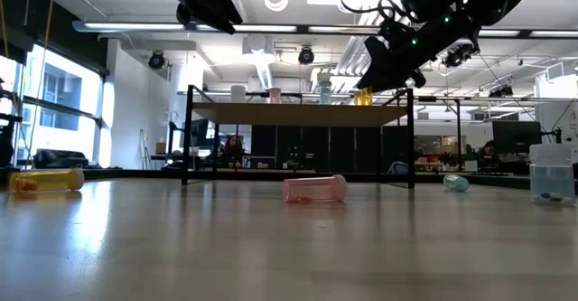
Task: Pick and place medicine bottles onto shelf by color
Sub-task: Put the top yellow pill bottle on the shelf aligned with the other yellow pill bottle, then put the top white pill bottle on the shelf aligned with the other white pill bottle
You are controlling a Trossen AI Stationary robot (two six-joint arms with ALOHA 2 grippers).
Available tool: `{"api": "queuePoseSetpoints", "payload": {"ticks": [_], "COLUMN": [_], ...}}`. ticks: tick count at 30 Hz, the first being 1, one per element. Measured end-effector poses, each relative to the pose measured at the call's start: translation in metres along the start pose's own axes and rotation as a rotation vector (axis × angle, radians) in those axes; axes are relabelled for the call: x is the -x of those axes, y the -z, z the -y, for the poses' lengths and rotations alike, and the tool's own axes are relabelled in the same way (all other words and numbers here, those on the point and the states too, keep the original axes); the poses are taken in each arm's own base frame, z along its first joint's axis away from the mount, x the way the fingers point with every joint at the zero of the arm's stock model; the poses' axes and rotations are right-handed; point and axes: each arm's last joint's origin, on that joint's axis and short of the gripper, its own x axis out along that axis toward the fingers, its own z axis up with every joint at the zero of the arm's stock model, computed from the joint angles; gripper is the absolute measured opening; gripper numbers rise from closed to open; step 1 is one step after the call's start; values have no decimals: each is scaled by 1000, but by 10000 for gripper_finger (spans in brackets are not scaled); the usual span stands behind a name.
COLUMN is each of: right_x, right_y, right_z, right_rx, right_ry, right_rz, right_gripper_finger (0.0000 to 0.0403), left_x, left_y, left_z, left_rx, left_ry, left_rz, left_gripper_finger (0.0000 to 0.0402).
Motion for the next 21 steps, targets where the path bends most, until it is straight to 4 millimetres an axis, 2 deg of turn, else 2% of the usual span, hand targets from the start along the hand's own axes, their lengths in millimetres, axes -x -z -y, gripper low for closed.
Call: {"api": "queuePoseSetpoints", "payload": {"ticks": [9,15,21], "right_x": [3,10,25], "right_y": [-18,-38,-63], "right_z": [-2,-5,-13], "right_rx": [2,1,18], "right_ry": [1,-43,-73], "right_rz": [-6,-37,-112], "right_gripper_finger": [158,158,158], "left_x": [0,0,1], "left_y": [0,1,9], "left_z": [0,0,-1], "left_rx": [0,-2,28], "left_ry": [0,-1,-10], "left_rz": [0,-10,-92], "left_gripper_finger": [195,195,195]}}
